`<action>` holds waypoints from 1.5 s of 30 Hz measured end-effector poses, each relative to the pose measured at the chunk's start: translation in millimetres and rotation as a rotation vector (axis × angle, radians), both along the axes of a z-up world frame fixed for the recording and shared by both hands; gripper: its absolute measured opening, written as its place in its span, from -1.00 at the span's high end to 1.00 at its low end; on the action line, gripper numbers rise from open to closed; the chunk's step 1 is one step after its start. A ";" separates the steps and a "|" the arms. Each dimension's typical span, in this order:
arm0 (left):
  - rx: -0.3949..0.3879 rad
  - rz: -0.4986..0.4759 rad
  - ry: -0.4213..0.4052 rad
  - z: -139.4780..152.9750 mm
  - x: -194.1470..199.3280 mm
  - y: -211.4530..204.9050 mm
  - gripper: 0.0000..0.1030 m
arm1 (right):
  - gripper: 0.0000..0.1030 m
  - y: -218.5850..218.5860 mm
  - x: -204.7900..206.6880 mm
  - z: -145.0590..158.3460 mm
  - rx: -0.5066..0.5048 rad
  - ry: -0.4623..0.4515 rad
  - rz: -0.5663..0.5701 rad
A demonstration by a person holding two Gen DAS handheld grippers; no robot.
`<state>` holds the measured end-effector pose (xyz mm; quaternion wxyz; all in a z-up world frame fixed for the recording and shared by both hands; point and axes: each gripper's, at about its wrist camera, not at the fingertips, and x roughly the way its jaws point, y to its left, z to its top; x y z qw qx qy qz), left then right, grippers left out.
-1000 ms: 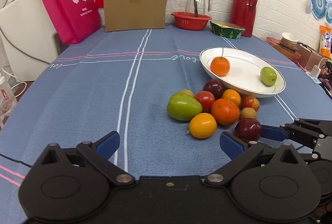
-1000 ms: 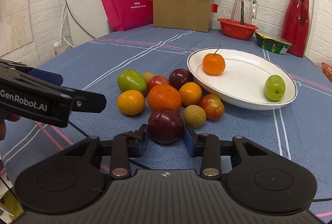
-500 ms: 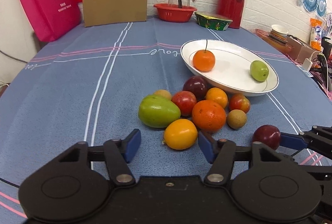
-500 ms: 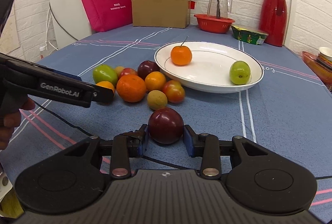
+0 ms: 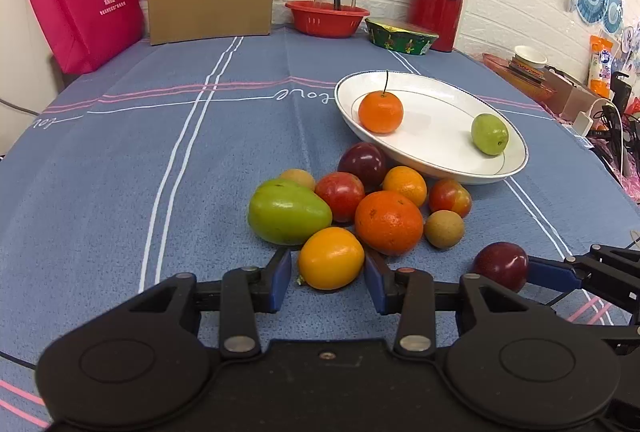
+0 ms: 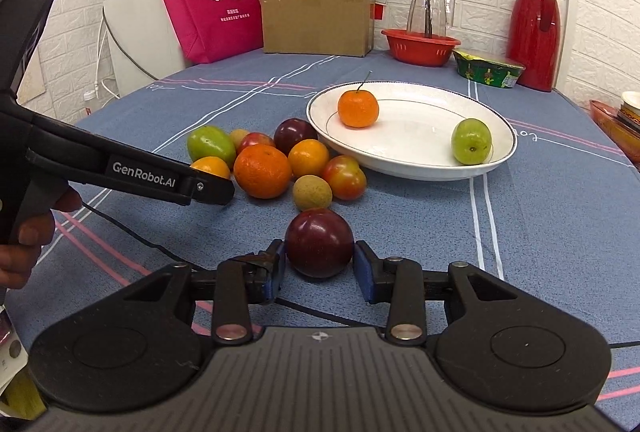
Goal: Organize fruits
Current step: 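Close the right tool on a dark red plum while the left tool grasps a yellow orange, then carry the plum and yellow orange onto the white plate and open both tools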
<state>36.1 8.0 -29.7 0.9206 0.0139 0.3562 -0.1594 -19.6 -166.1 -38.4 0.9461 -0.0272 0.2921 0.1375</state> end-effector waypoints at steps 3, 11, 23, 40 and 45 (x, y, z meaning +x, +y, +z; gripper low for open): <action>0.004 0.000 0.000 0.1 -1.7 -0.6 -1.00 | -0.23 -0.4 0.3 -0.5 0.002 -0.001 0.000; -0.024 -0.036 -0.066 28.3 -14.9 -0.3 -1.00 | -0.20 -9.0 -2.1 9.5 0.053 -0.017 0.012; -0.063 -0.152 -0.122 51.9 36.9 -48.1 -1.00 | -0.20 -34.4 37.9 37.6 0.005 -0.136 -0.075; -0.008 -0.169 -0.034 18.4 91.9 -77.2 -1.00 | -0.20 -45.8 83.2 15.2 0.003 -0.032 -0.082; 0.005 -0.167 -0.019 12.1 97.3 -79.6 -1.00 | -0.21 -44.3 87.8 12.9 -0.004 -0.022 -0.076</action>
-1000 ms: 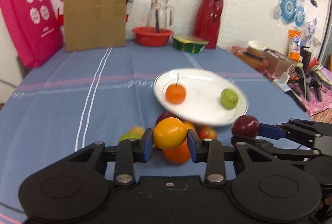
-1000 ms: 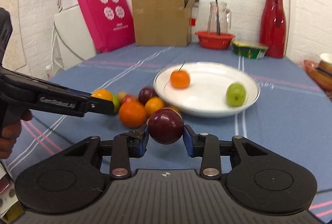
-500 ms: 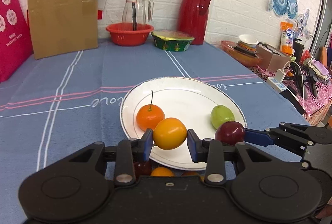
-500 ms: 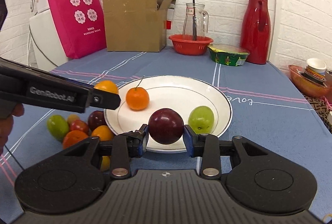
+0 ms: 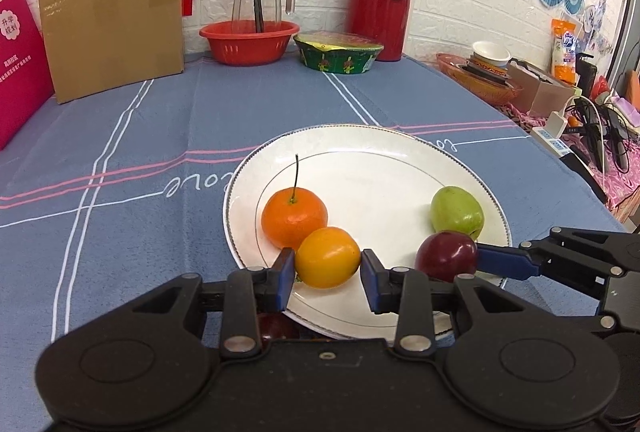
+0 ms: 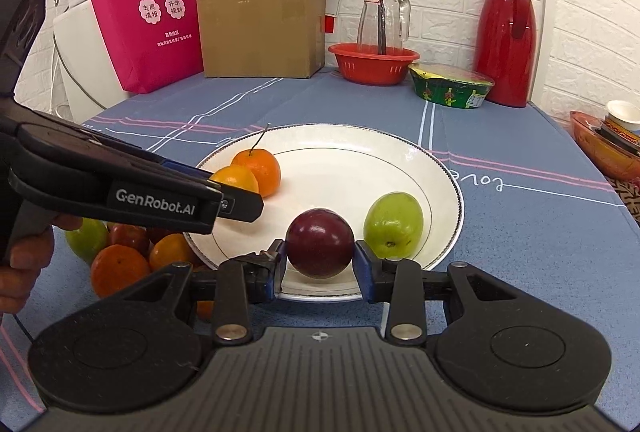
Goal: Organize fruits
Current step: 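Carry the plum and yellow orange onto the white plate and open both tools, then lift both open tools away from the plate toward the fruit pile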
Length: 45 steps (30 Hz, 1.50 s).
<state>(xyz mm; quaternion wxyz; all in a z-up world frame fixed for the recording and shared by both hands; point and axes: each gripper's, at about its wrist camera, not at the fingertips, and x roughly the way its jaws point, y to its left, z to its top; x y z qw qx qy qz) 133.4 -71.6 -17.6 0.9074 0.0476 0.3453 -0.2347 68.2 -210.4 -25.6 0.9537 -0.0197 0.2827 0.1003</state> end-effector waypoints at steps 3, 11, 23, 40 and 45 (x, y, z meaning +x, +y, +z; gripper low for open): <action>0.007 0.004 0.001 -2.6 1.9 -1.0 -1.00 | -0.21 -0.5 1.8 0.0 0.005 0.007 0.002; -0.022 -0.005 -0.058 13.8 -16.6 3.7 -1.00 | -0.47 -2.5 -2.6 2.3 0.006 -0.017 0.000; -0.006 0.076 -0.149 29.0 -69.3 22.4 -1.00 | -1.00 -1.8 -42.4 11.6 0.017 -0.075 -0.004; 0.082 0.252 -0.117 5.4 -122.2 82.7 -1.00 | -1.00 11.7 -77.3 -7.9 0.088 0.021 0.026; 0.069 0.296 -0.113 5.2 -125.9 98.7 -1.00 | -1.00 26.9 -79.0 -8.4 0.079 0.026 0.083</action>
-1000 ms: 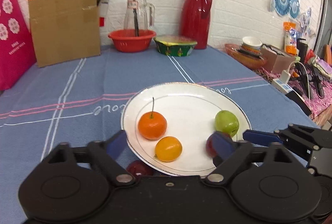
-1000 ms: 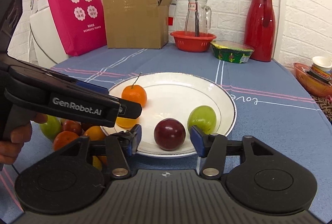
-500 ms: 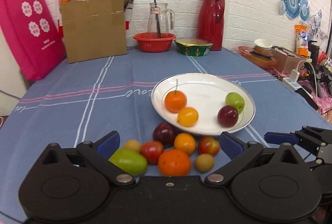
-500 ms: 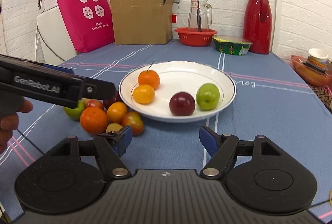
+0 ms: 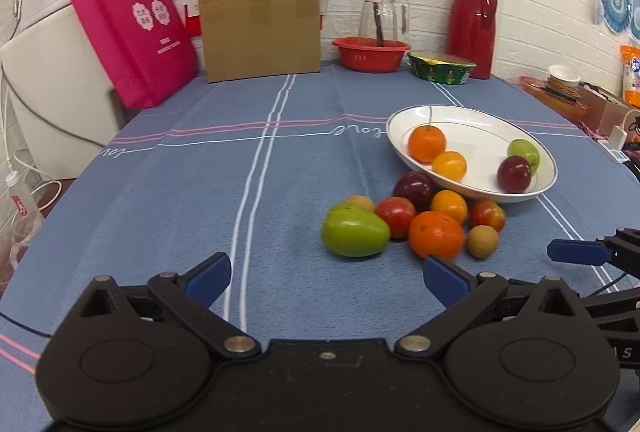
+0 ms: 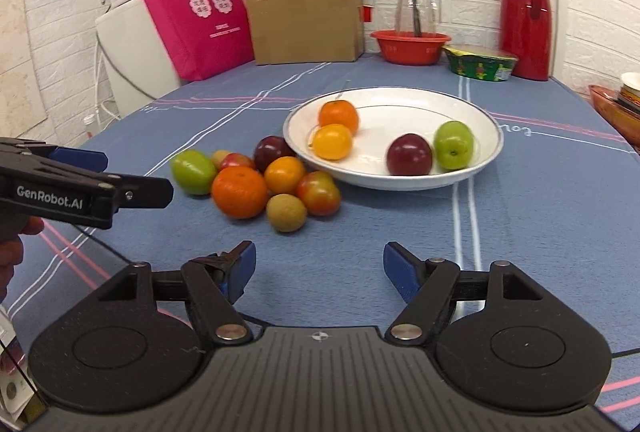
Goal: Organize fruits
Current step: 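Lift both open tools away from the plate toward the fruit pile, then close the right tool on a tangerine while the left tool grasps a green mango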
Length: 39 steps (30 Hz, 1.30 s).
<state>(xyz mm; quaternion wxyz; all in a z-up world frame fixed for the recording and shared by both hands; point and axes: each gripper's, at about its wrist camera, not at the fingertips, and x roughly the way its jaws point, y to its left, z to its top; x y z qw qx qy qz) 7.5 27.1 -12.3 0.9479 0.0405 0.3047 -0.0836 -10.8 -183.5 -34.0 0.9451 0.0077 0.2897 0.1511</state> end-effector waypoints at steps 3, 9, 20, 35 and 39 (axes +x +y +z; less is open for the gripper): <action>-0.005 0.022 0.002 0.0 1.0 7.4 -1.00 | -1.00 10.5 0.1 0.7 -0.012 -0.001 0.029; -0.035 0.045 0.009 -0.2 3.0 21.1 -1.00 | -0.93 36.7 2.5 8.7 -0.082 -0.061 0.089; -0.064 0.038 0.012 1.5 10.7 30.4 -1.00 | -0.53 74.5 20.0 4.6 -0.239 -0.129 0.142; -0.085 -0.044 0.010 -1.9 33.8 14.1 -1.00 | -0.30 71.5 20.2 5.2 -0.210 -0.118 0.127; -0.092 -0.068 0.033 -4.6 48.5 7.0 -1.00 | -0.30 65.9 15.0 10.1 -0.198 -0.133 0.108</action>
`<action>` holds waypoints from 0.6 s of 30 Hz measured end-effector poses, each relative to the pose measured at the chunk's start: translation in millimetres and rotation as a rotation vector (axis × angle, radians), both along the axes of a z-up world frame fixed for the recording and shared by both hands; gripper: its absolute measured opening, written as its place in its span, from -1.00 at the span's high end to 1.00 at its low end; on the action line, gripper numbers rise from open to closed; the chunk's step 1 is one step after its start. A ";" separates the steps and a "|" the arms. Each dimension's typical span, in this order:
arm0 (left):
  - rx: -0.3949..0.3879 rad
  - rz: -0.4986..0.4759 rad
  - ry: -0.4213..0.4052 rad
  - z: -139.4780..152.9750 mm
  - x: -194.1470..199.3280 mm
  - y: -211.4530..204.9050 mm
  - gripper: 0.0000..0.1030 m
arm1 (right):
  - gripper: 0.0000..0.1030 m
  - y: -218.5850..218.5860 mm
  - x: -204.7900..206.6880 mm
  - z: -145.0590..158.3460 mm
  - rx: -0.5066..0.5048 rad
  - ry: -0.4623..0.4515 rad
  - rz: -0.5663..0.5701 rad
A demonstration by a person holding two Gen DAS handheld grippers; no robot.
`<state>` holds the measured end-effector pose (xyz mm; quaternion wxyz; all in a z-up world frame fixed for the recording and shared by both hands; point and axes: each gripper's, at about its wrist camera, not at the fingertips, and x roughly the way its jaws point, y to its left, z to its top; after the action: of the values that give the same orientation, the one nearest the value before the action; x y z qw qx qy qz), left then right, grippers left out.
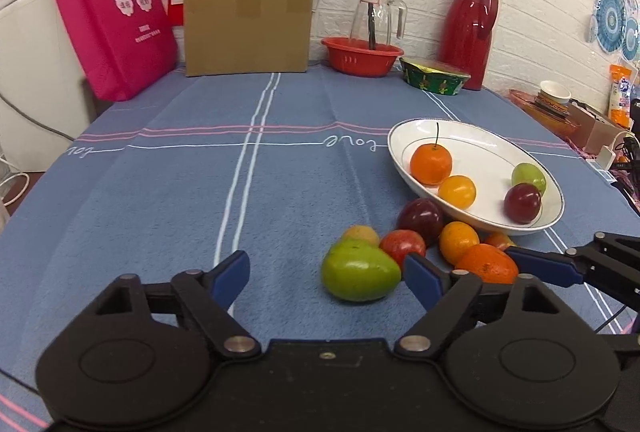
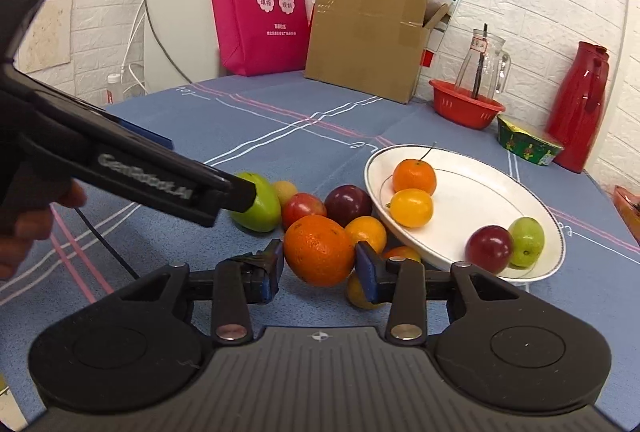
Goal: Organize fruits
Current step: 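Close the right tool on a tangerine while the left tool grasps a green mango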
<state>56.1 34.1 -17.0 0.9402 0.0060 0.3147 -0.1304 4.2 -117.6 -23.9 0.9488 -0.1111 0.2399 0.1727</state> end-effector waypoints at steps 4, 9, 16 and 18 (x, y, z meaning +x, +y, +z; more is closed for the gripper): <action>0.005 -0.034 0.024 -4.1 6.1 -4.8 -1.00 | -0.30 -6.5 -1.5 2.2 0.025 -0.005 -0.018; 0.023 -0.055 0.044 -9.5 9.2 -8.5 -1.00 | -0.30 -14.7 -2.6 4.6 0.056 -0.005 -0.035; 0.029 -0.084 0.074 -15.7 12.4 -10.8 -1.00 | -0.30 -22.5 -1.9 5.5 0.096 0.006 -0.040; 0.035 -0.079 0.075 -14.2 10.3 -10.4 -1.00 | -0.30 -25.3 -0.3 4.5 0.118 0.022 -0.041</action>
<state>66.4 23.7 -31.1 0.9215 0.0301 0.3515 -0.1622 3.9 -142.8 -19.4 0.9544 -0.0481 0.2419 0.1681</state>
